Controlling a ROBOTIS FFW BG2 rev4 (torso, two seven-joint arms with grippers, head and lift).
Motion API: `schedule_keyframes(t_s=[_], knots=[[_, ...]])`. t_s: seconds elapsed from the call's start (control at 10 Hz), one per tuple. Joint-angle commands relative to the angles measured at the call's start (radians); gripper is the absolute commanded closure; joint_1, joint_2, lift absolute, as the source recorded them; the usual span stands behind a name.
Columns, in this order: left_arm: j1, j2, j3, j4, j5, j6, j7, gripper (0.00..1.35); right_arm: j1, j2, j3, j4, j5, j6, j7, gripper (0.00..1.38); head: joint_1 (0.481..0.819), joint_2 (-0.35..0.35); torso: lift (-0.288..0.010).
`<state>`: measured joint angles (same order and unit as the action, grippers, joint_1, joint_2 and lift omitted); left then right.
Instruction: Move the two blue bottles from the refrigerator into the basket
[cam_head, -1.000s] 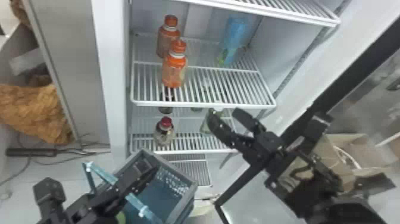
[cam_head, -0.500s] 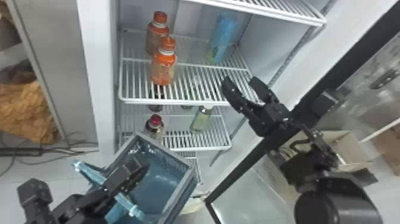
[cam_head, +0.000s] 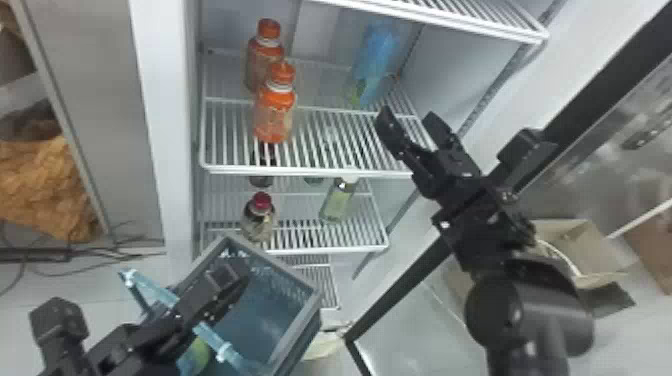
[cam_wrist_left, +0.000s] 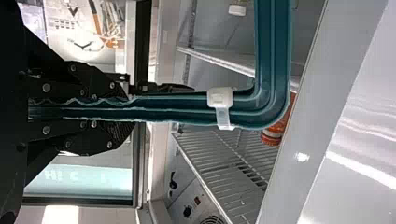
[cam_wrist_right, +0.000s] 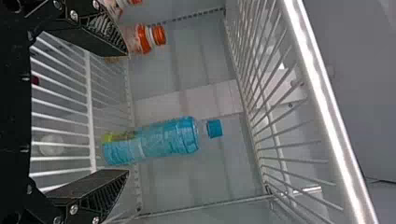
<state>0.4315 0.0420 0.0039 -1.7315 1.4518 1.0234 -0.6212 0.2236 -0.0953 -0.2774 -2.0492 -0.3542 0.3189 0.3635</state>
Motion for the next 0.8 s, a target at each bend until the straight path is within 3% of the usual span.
schedule_keyframes(t_s=[0.0,0.7], knots=[[0.000,-0.001,0.000,0.000,0.000,0.000,0.000,1.20,-0.064,-0.001,0.002,0.077,0.025,-0.020,-0.009,0.17,0.695,-0.350,0.000],[-0.007,-0.001,0.000,0.007,-0.002,0.005,0.001,1.20,-0.307,-0.029,0.082,0.352,0.095,-0.042,-0.057,0.15,0.695,-0.350,0.000]])
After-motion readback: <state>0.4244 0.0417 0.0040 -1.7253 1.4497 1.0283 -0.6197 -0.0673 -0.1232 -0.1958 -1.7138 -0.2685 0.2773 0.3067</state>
